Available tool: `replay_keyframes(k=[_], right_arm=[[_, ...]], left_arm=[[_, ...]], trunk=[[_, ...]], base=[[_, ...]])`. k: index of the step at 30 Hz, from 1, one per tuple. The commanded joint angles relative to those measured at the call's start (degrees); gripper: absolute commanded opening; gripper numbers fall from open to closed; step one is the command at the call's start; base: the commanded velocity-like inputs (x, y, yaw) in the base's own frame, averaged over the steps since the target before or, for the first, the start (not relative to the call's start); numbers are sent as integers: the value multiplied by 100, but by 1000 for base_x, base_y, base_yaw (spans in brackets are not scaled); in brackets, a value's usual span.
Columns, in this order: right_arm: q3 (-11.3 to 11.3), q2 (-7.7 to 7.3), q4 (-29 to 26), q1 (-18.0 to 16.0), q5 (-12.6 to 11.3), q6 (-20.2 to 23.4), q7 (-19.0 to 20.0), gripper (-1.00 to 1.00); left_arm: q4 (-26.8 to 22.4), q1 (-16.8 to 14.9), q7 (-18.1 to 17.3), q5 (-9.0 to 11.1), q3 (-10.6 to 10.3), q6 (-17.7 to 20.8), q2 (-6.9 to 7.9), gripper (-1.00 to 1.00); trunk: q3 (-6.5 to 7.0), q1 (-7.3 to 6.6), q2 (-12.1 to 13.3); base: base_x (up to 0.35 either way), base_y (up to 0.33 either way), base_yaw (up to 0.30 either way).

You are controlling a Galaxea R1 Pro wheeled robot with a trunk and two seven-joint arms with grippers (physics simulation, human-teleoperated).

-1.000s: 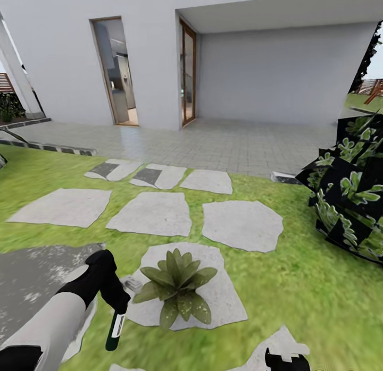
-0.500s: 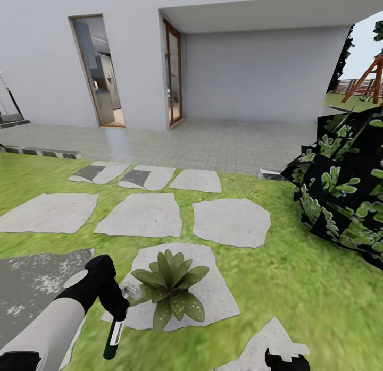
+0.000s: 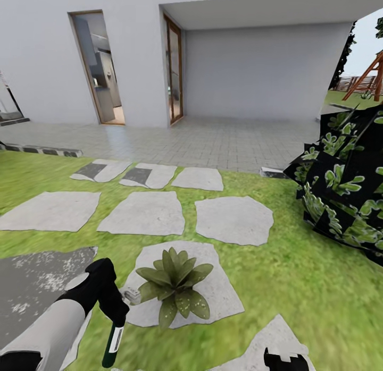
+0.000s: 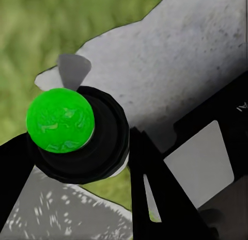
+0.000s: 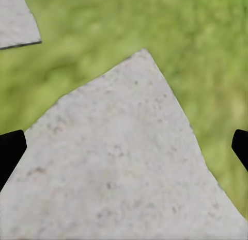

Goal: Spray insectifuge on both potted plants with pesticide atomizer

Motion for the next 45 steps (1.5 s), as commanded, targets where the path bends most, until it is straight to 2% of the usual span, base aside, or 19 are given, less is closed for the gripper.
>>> replay_keyframes(k=[1,5,10,16,26,37,41,45], right_arm=[[-44,0,9,-5,60,-19,-21,100],[-44,6,9,-5,60,-19,-20,100],[-44,1,15,-5,60,-17,-17,100],[-44,0,18,-6,60,-15,-11,100],[-44,0,18,-5,60,-16,-13,100],[-44,0,18,-5,60,-18,-20,100],[-44,0,18,-5,60,-18,-20,100],[-44,0,18,-5,65,-18,-18,100]], left_arm=[[10,-2,-51,-29,-21,60,1,-100],[356,-1,-31,-61,-14,39,-20,-100],[385,-1,-23,-48,5,34,-44,-100],[385,-1,-23,-57,-3,34,-43,-100],[375,-1,-23,-66,-3,34,-38,-100],[375,-1,26,-72,-12,39,-35,-100],[381,-1,220,-57,-5,37,-38,-100],[381,-1,261,-17,-6,31,-31,-100]], trunk=[[-5,-1,-2],[-25,-1,-2],[-38,-1,-2],[-31,-1,-2],[-31,-1,-2],[-31,-1,-2],[-31,-1,-2],[-31,-1,-2]], base=[[0,0,0],[0,0,0],[0,0,-27],[-23,38,-246],[-127,266,-203],[4,300,-133],[87,297,-263],[43,111,-168]])
